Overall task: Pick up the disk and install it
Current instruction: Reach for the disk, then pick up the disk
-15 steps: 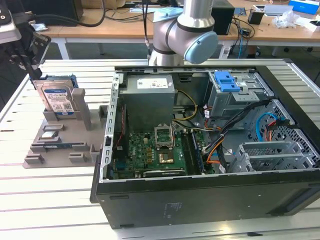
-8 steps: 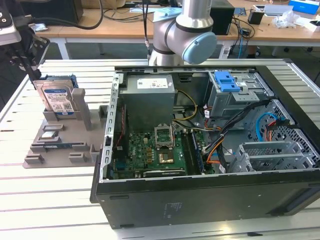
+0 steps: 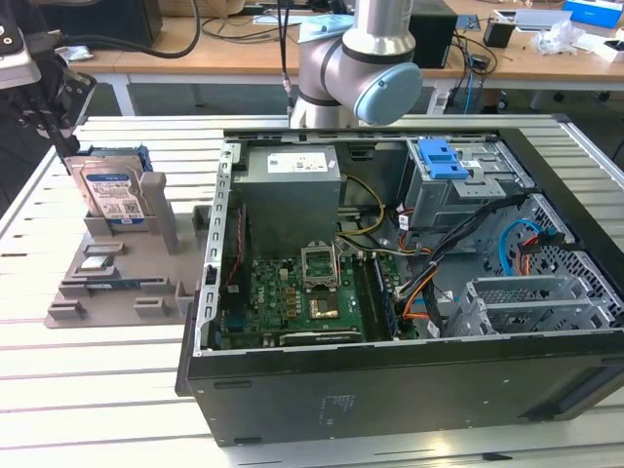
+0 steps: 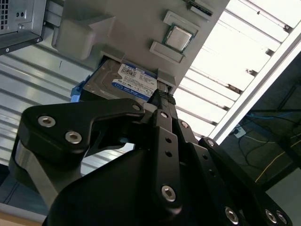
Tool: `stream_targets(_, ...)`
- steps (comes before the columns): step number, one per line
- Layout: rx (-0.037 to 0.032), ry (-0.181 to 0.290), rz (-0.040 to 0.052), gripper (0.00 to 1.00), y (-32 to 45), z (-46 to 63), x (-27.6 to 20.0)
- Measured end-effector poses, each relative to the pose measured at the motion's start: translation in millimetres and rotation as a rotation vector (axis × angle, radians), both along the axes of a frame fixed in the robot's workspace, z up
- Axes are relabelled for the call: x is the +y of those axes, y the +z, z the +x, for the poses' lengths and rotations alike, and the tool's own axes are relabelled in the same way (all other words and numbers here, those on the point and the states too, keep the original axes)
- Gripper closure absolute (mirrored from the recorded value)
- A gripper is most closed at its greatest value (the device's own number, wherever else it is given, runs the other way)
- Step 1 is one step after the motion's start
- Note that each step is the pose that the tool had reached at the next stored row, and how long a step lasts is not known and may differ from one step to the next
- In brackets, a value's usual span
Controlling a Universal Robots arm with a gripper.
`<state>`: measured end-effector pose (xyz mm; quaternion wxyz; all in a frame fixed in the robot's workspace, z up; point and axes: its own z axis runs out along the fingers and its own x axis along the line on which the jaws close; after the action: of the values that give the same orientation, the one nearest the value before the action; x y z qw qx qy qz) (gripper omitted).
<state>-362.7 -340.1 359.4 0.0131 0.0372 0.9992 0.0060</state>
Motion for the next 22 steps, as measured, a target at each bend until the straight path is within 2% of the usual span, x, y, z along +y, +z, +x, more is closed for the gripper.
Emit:
stream_targets(8, 0.0001, 0.007, -0.0001, 0.89, 0.0, -0.1, 0.0)
stream_targets(11, 0.0, 0.135, 0.0, 0.89, 0.0, -0.1, 0.0)
stream_targets(20, 0.0001, 0.348, 0.0, 0.89, 0.0, -0.1, 0.0)
stream_targets(22, 0.0001, 0.381, -0.0001, 0.89, 0.1, -0.1, 0.0)
